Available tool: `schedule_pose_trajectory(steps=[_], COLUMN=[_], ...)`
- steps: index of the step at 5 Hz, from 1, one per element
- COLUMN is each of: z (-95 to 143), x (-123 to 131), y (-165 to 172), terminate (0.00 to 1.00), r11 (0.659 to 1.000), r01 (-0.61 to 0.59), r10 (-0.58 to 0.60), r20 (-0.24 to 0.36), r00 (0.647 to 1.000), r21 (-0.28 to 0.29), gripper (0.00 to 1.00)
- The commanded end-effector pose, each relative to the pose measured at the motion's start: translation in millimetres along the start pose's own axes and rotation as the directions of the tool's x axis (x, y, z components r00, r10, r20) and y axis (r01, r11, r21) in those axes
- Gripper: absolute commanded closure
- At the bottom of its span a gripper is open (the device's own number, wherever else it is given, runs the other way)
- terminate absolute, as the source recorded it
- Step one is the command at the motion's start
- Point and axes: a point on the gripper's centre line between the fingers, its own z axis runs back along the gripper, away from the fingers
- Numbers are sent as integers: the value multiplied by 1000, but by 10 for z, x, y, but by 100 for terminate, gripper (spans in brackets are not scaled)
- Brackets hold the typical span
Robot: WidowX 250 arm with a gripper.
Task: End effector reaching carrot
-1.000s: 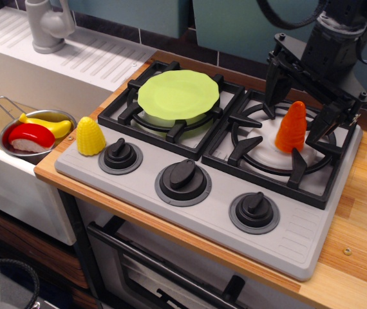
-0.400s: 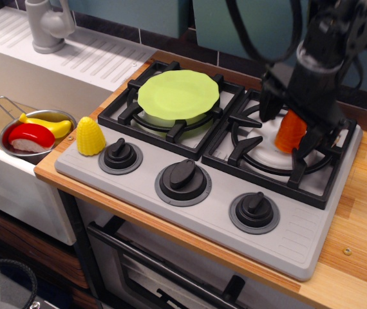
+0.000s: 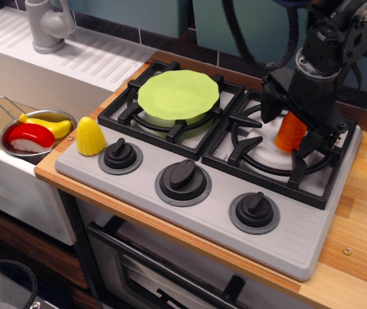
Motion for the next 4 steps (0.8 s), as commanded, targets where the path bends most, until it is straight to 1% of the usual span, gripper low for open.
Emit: schedule_pose_trajectory(steps=[1, 3, 4], z=[110, 110, 110], x=[69, 69, 69], y=[19, 19, 19], terminate=[0, 0, 100], r11=[1000, 1000, 1000], r01=[12, 12, 12], r10=[-13, -13, -13], r20=[19, 19, 19], r00=[1000, 1000, 1000], r21=[9, 9, 9], gripper=[0, 0, 0])
